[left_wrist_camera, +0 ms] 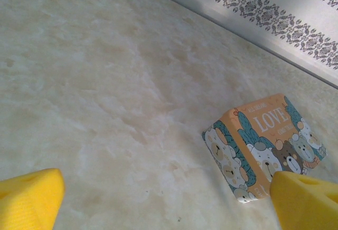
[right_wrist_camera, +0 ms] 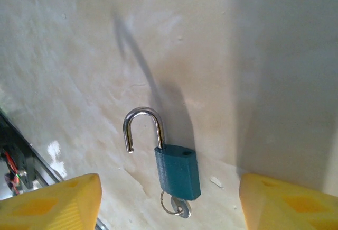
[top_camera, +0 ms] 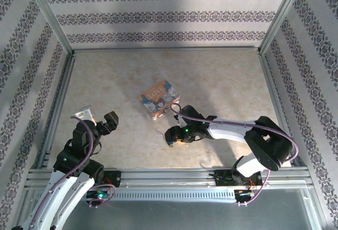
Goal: Unlock a padlock with a key
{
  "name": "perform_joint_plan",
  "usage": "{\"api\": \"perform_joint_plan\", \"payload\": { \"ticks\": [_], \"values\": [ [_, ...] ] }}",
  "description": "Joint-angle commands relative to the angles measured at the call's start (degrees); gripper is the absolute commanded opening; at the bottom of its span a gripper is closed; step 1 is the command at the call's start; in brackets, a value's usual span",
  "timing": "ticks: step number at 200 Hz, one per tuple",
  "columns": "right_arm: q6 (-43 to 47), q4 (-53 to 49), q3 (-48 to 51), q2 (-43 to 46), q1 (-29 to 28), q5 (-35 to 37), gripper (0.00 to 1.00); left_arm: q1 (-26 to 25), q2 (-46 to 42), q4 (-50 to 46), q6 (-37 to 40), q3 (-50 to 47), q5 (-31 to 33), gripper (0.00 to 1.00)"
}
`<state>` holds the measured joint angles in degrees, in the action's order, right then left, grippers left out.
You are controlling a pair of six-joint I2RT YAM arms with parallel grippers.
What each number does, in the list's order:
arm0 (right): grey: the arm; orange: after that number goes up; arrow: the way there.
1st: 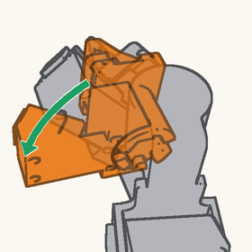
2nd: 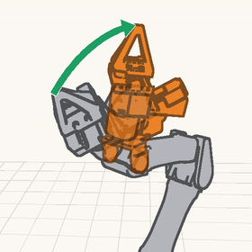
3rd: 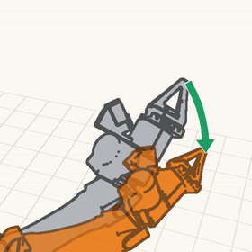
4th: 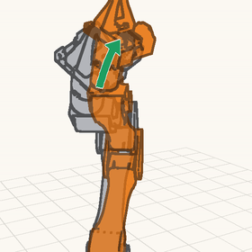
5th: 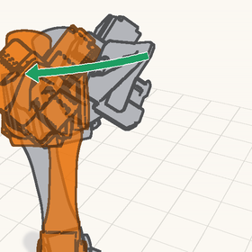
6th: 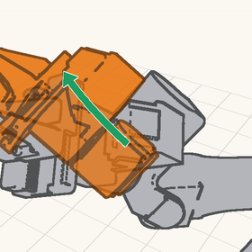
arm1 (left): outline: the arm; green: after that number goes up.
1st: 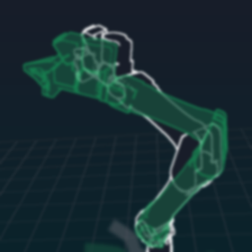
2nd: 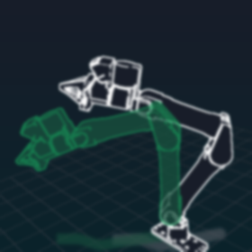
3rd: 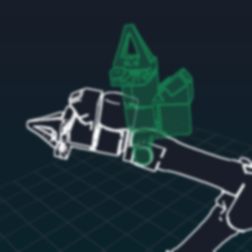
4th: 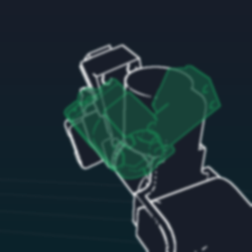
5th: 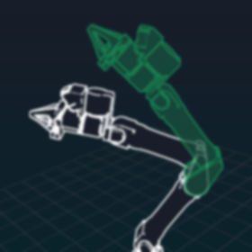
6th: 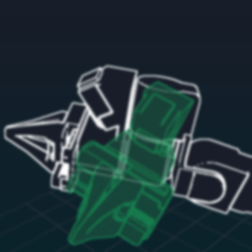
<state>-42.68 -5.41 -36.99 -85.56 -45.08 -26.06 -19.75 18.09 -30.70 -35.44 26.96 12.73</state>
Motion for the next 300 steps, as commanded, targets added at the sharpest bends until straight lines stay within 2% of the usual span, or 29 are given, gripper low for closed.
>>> {"api": "perform_joint_plan", "payload": {
  "ticks": [1, 26, 30, 34, 118, 168, 230, 300],
  "values": [
    [1.48, -3.41, 0.69, 3.03, 0.84, 2.54, 0.76, 0.74, -0.44, -1.36, -0.68, -0.34, 1.20, 0.99],
    [2.91, -6.43, 0.69, 5.72, 1.73, 3.59, 0.86, 0.74, -0.42, -1.31, -0.67, -0.33, 1.34, 0.99],
    [3.22, -6.95, 0.69, 6.16, 1.83, 3.87, 0.96, 0.75, -0.42, -1.38, -0.68, -0.33, 1.39, 1.00],
    [3.44, -7.46, 0.69, 6.61, 1.94, 4.10, 0.98, 0.74, -0.35, -1.29, -0.66, -0.33, 1.44, 0.99],
    [7.39, -14.12, 1.67, 18.30, 4.89, 9.71, 0.99, 0.71, 0.37, -0.40, 0.46, 0.28, 3.11, 0.99],
    [11.38, -17.92, 2.07, 31.96, 8.08, 20.51, 0.98, 0.70, 0.46, -0.33, 2.35, 0.70, 5.09, 0.99],
    [17.89, -17.29, 4.59, 47.02, 17.70, 29.67, 0.98, 0.83, 1.86, 1.16, 8.60, 2.27, 7.89, 0.99],
    [31.36, -6.93, 10.53, 54.94, 27.01, 35.91, 0.98, 0.81, 2.39, 4.71, 13.65, 1.98, 10.49, 0.99]
  ]
}}
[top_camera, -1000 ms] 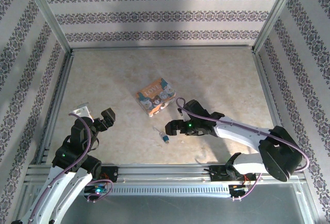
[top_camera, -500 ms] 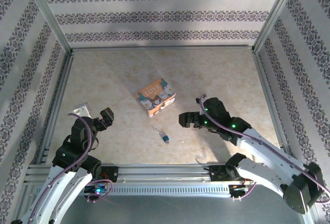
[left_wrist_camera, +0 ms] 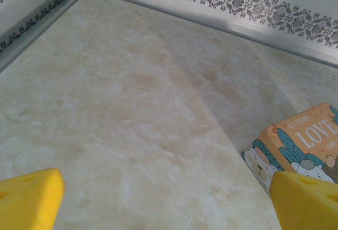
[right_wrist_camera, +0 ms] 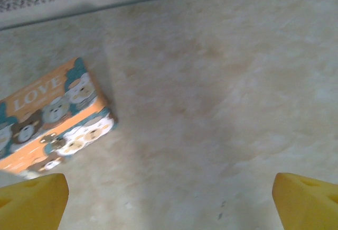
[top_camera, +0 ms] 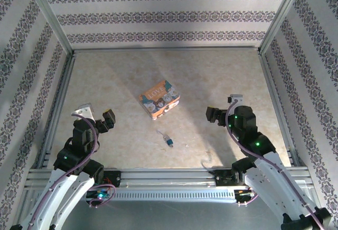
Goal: Unlock a padlock with a key
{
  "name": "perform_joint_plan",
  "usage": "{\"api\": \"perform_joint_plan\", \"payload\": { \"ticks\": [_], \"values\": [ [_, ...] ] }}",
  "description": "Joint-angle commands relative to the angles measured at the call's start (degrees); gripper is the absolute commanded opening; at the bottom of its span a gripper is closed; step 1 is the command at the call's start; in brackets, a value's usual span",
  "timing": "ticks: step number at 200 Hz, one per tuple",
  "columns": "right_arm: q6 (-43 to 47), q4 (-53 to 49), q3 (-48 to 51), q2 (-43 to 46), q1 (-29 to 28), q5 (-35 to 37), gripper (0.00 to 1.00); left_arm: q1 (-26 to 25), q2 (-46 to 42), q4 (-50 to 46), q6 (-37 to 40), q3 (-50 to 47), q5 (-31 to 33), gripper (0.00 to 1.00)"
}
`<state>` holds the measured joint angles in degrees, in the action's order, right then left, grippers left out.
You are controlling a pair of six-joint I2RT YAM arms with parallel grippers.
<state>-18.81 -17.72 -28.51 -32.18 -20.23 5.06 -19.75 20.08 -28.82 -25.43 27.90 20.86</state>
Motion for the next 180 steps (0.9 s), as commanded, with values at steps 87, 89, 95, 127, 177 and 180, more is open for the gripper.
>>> {"api": "perform_joint_plan", "payload": {
  "ticks": [87, 89, 95, 127, 177, 180],
  "values": [
    [12.84, 30.37, 16.88, -4.12, 17.94, 0.93, 0.98, 0.72, 3.04, 9.00, 7.49, -2.98, 6.64, 0.99],
    [12.77, 31.01, 17.14, -4.47, 18.18, 0.74, 0.98, 0.80, 3.26, 9.14, 7.54, -3.06, 6.69, 0.99],
    [12.66, 33.10, 17.91, -5.53, 18.65, 0.44, 0.98, 0.80, 3.72, 9.72, 7.66, -3.19, 6.87, 0.99],
    [14.15, 40.43, 19.78, -11.07, 20.13, -0.96, 0.98, 1.01, 7.22, 13.47, 7.94, -4.42, 6.91, 0.99],
    [16.26, 51.77, 20.60, -19.75, 22.06, -6.54, 0.99, 1.46, 13.32, 19.48, 7.18, -6.59, 6.81, 0.99],
    [16.32, 52.48, 20.60, -20.27, 22.15, -6.88, 0.98, 1.41, 13.52, 19.74, 7.11, -6.67, 6.74, 0.99]
  ]
}}
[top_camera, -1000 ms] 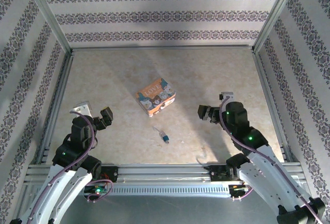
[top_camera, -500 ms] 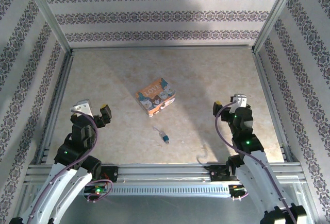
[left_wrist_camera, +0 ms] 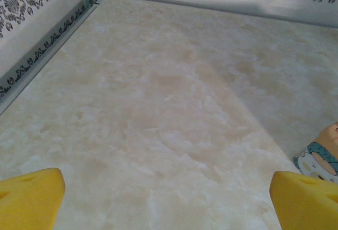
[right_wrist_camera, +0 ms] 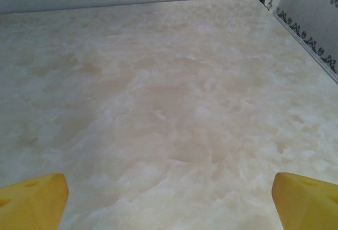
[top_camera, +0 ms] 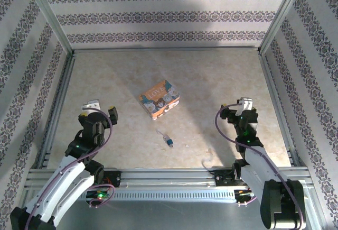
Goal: Unlock a padlock with a key
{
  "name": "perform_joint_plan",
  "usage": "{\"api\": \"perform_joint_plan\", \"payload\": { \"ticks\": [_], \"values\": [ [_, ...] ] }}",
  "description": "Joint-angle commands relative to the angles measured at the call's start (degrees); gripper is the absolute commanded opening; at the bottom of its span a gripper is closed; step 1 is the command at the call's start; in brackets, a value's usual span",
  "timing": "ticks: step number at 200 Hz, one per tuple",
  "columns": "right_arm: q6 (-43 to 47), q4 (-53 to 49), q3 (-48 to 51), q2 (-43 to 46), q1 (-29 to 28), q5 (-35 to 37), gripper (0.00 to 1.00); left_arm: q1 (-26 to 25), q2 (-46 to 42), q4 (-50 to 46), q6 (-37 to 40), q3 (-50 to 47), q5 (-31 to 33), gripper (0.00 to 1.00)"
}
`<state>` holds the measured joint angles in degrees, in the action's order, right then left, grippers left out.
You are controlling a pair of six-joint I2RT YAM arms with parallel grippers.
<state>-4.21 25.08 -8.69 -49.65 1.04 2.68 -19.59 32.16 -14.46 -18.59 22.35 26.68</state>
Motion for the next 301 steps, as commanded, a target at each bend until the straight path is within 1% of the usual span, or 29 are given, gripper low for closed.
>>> {"api": "perform_joint_plan", "payload": {
  "ticks": [1, 60, 95, 118, 137, 176, 187, 202, 208, 219, 241, 265, 301],
  "values": [
    [1.69, 9.92, 0.78, -3.04, 0.89, -4.64, 0.98, 1.29, 1.51, 5.48, 0.24, -1.14, 0.93, 0.99],
    [-0.07, 25.78, 0.03, -15.50, 1.76, -7.88, 0.98, 2.01, 2.51, 8.21, -0.04, -2.49, 2.05, 0.99],
    [-0.42, 32.60, -1.30, -22.07, 2.04, -10.39, 0.98, 2.26, 2.29, 7.78, 2.31, -2.27, 3.41, 0.99],
    [1.06, 35.81, -2.51, -26.57, 2.12, -11.94, 0.98, 2.45, 2.42, 8.69, 4.95, -2.35, 6.03, 0.99],
    [1.13, 39.80, -3.20, -31.48, 2.35, -12.59, 0.98, 2.63, 2.88, 12.13, 7.63, -3.51, 7.96, 0.99],
    [0.06, 43.64, -5.49, -39.15, 2.65, -12.77, 0.98, 2.89, 6.84, 25.75, 14.90, -7.77, 11.30, 0.99],
    [-0.40, 41.87, -6.53, -39.19, 2.91, -12.30, 0.99, 2.83, 9.03, 28.48, 17.01, -8.34, 11.55, 0.99],
    [-1.80, 37.22, -8.40, -38.62, 3.00, -8.51, 0.99, 2.86, 12.29, 32.08, 20.14, -9.20, 10.56, 0.99],
    [-1.63, 36.33, -8.99, -38.59, 2.86, -8.26, 0.98, 2.88, 13.87, 33.88, 21.40, -9.63, 10.11, 0.99],
    [-1.10, 34.51, -9.79, -38.44, 2.17, -6.98, 0.98, 2.90, 16.49, 37.09, 22.24, -10.16, 10.15, 0.99],
    [-0.64, 33.31, -10.21, -38.25, 1.38, -5.26, 0.98, 3.67, 21.05, 43.31, 23.72, -10.96, 7.96, 0.99],
    [-0.28, 32.76, -10.48, -38.19, 0.82, -4.24, 0.98, 6.21, 26.64, 51.03, 24.59, -11.90, 3.95, 0.99],
    [0.66, 30.84, -10.66, -38.15, 0.12, -4.18, 0.98, 9.02, 31.49, 55.21, 25.19, -10.88, -3.36, 0.99]
  ]
}}
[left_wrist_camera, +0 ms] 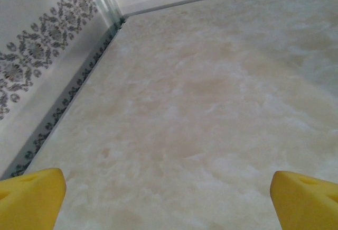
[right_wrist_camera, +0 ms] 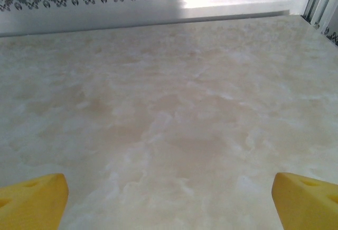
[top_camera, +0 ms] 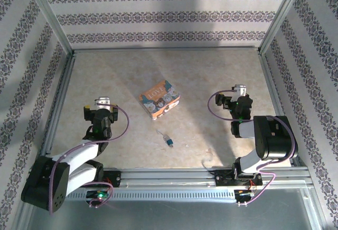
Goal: Unlock a padlock with a key
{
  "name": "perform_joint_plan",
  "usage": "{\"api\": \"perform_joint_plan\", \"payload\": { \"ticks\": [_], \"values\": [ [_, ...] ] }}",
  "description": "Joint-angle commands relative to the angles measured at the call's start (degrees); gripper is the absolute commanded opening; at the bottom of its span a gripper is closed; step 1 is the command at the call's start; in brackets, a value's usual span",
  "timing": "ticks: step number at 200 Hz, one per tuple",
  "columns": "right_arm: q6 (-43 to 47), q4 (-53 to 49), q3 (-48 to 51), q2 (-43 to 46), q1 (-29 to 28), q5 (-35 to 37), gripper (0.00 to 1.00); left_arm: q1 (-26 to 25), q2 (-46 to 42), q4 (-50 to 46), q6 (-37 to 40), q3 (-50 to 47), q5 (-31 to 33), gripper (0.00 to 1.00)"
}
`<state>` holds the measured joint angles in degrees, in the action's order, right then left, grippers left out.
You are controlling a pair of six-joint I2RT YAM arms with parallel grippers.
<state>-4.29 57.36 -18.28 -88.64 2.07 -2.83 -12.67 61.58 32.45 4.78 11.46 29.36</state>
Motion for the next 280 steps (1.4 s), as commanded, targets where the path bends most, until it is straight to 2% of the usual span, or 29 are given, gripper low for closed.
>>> {"api": "perform_joint_plan", "payload": {
  "ticks": [1, 41, 68, 115, 152, 182, 205, 215, 280],
  "values": [
    [0.77, -1.45, -1.06, 0.84, -0.92, 1.33, 0.98, 2.15, 2.19, 8.41, 1.82, 0.03, -6.19, 0.99],
    [0.95, -1.64, -1.08, 0.82, -1.12, 1.78, 0.98, 4.63, 6.19, 14.57, -0.46, 0.07, -14.13, 0.99],
    [0.94, -1.73, -1.05, 0.87, -1.19, 1.86, 0.98, 5.19, 11.54, 22.00, -0.41, 0.31, -18.26, 0.99],
    [1.04, -1.82, -1.05, 0.88, -1.27, 2.11, 0.99, 6.51, 23.67, 34.20, -0.18, 1.62, -22.09, 0.99],
    [1.04, -1.90, -1.05, 0.92, -1.35, 2.15, 0.98, 7.04, 33.20, 45.94, 0.18, 0.96, -22.26, 0.99],
    [1.12, -2.01, -2.72, 0.88, -1.38, 2.22, 0.98, 9.07, 30.97, 37.42, -2.37, 3.72, -23.25, 0.99],
    [1.22, -2.16, -2.81, 0.89, -1.45, 2.31, 0.98, 12.22, 29.65, 21.76, -5.24, 10.89, -27.33, 0.99],
    [1.31, -2.25, -2.85, 0.92, -1.54, 2.34, 0.98, 13.35, 29.74, 22.85, -6.16, 10.27, -29.33, 0.99],
    [1.40, -2.43, -2.90, 0.93, -1.71, 2.61, 0.99, 13.37, 29.82, 23.62, -5.92, 9.97, -29.18, 0.99]
  ]
}}
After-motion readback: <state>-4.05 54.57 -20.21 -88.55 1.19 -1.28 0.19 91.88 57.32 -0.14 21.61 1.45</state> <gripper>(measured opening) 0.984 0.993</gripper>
